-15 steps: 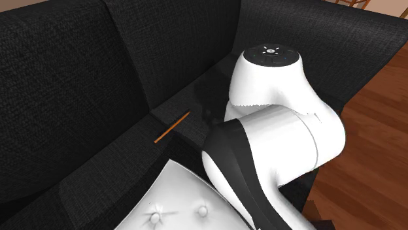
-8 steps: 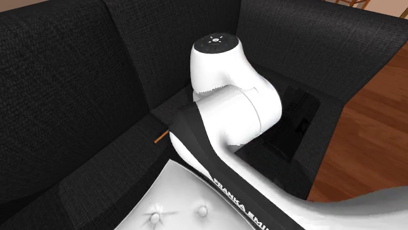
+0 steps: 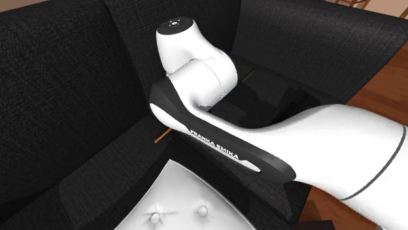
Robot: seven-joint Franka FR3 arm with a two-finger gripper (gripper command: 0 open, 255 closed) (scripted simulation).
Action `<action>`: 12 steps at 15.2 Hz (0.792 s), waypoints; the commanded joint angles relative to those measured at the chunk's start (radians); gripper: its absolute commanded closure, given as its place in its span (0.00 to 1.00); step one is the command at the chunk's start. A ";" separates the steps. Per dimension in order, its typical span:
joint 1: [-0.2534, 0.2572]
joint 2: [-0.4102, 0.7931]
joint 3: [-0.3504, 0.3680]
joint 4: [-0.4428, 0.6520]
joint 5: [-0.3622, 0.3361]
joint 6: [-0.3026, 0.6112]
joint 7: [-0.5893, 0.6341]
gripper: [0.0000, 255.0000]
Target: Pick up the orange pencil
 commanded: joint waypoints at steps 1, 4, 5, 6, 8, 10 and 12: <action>0.068 0.108 -0.020 0.136 -0.076 -0.045 0.070 0.00; 0.170 0.246 -0.061 0.345 -0.155 -0.118 0.120 0.00; 0.164 0.241 -0.062 0.323 -0.152 -0.102 0.123 0.00; 0.157 0.237 -0.061 0.302 -0.150 -0.086 0.127 0.00; 0.146 0.230 -0.060 0.262 -0.147 -0.055 0.133 0.00; 0.135 0.224 -0.059 0.225 -0.145 -0.025 0.139 0.00; 0.128 0.221 -0.059 0.198 -0.145 -0.002 0.144 0.00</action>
